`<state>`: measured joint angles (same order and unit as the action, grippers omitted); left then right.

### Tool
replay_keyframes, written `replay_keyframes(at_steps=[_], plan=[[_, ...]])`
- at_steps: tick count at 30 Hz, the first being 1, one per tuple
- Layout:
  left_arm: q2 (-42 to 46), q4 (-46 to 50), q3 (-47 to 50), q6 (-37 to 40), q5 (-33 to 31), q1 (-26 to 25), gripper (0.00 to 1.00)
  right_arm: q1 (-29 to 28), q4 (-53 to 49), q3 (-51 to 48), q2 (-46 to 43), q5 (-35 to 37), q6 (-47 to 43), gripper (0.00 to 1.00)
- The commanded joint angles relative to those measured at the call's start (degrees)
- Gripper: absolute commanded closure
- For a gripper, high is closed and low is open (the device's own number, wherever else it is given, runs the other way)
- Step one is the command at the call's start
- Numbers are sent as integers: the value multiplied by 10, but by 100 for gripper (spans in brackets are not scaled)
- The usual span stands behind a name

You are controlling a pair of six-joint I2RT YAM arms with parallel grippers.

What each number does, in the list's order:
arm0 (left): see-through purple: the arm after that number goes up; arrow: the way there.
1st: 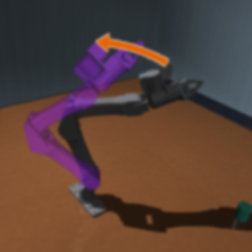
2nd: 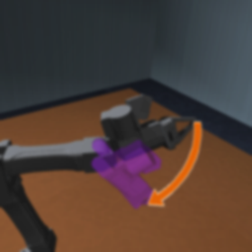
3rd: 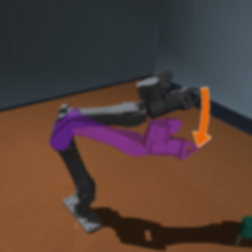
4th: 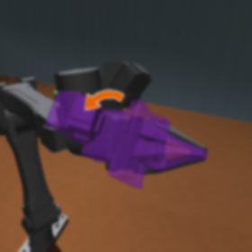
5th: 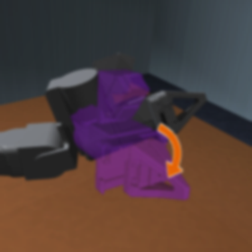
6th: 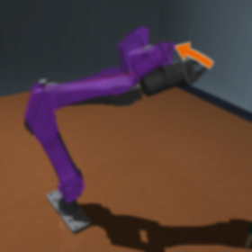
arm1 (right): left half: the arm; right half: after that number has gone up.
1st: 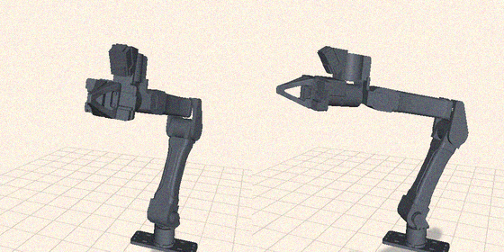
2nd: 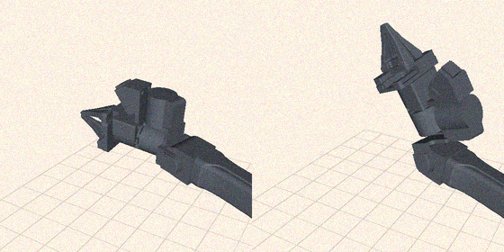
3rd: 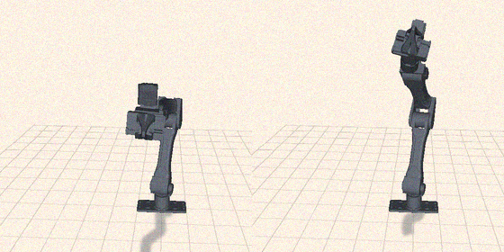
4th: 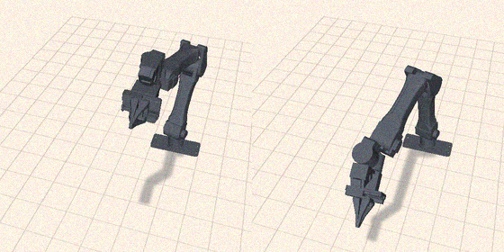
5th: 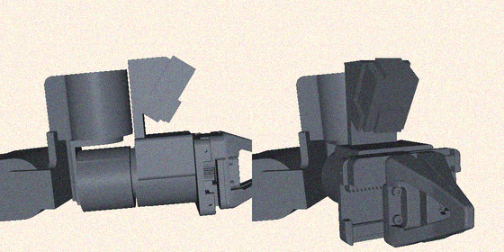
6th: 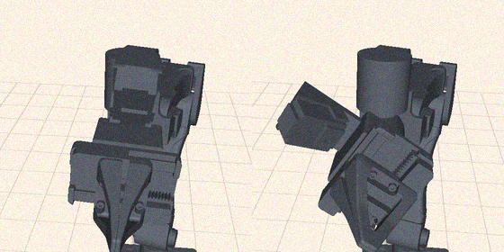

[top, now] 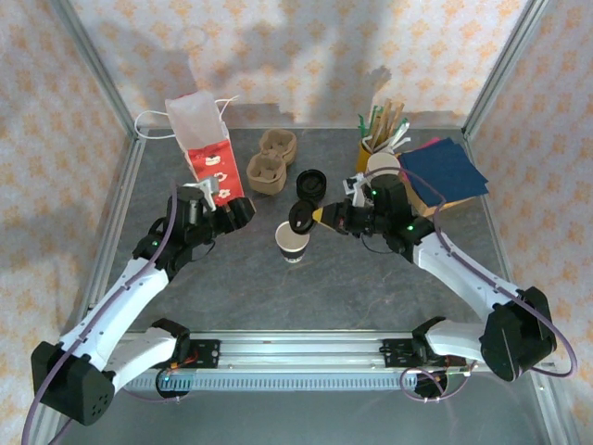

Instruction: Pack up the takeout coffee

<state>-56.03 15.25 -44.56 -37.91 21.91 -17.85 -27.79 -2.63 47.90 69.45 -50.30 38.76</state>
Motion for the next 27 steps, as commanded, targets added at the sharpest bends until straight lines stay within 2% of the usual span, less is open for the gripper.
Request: replay_keyframes(at_steps=[1,9,27], plan=[[-8,-37,12,-12,24,3,23,1,54,-24,-14,-23,36,100],[-31,-37,16,-12,36,1,25,0,112,-68,1,-30,75,100],[-37,-48,27,-19,33,2,26,-1,137,-82,60,-47,74,99]])
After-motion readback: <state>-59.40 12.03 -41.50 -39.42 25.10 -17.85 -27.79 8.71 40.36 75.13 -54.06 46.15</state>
